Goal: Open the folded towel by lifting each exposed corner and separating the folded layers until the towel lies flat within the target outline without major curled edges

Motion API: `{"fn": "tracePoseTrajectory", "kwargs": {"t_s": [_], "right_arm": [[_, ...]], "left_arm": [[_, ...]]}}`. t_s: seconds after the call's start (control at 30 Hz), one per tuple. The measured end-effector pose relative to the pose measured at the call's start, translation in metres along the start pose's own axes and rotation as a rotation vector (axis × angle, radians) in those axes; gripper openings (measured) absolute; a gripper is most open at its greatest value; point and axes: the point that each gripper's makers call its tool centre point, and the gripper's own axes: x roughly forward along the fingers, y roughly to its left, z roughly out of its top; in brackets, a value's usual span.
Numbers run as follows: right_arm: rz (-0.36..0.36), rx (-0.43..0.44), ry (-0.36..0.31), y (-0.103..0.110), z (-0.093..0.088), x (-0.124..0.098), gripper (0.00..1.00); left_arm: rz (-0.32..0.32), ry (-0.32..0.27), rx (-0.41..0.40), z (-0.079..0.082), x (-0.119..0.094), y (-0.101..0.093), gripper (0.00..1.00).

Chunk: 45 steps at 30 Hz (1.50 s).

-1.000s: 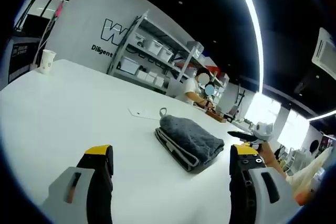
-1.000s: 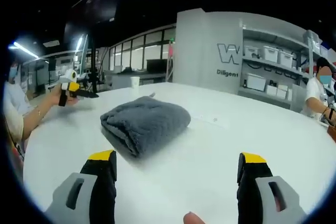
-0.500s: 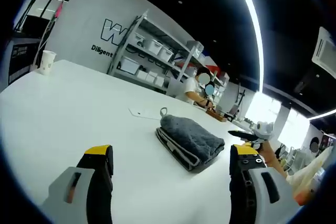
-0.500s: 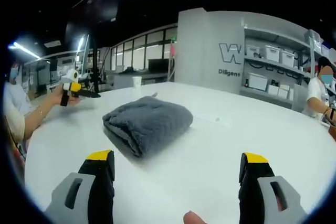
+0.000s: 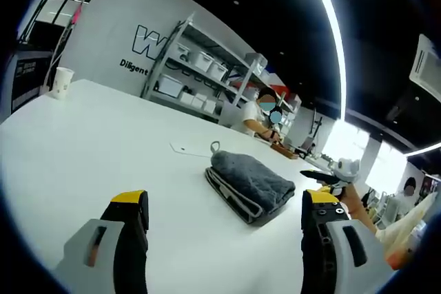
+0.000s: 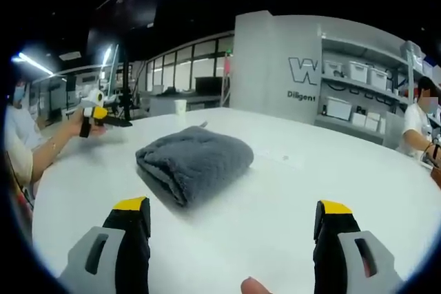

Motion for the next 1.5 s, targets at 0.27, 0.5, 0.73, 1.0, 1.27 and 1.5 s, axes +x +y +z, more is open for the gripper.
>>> {"fn": "tracePoseTrajectory", "kwargs": {"t_s": [0.27,0.5,0.73,1.0,1.27,1.5], "right_arm": [[-0.009,0.002,0.003,-0.005,-0.001,0.000,0.99],[0.004,-0.020,0.006,0.003,0.001,-0.001,0.99],[0.007,-0.029,0.018,0.005,-0.002,0.000,0.99],[0.015,-0.034,0.026,0.008,-0.004,0.001,0.99],[0.035,-0.051,0.025,0.023,-0.001,0.008,0.99],[0.083,-0.107,0.057,0.043,-0.004,0.018,0.98]], "left_arm": [[0.001,-0.004,0.002,0.003,-0.001,0.004,0.91],[-0.001,-0.008,0.007,0.004,-0.002,0.001,0.91],[0.000,-0.004,0.009,0.003,-0.002,0.001,0.91],[0.000,-0.002,0.012,0.003,-0.003,0.000,0.91],[0.004,0.001,0.016,0.002,-0.004,-0.001,0.91],[-0.003,0.019,0.042,-0.001,-0.002,-0.007,0.91]]}}
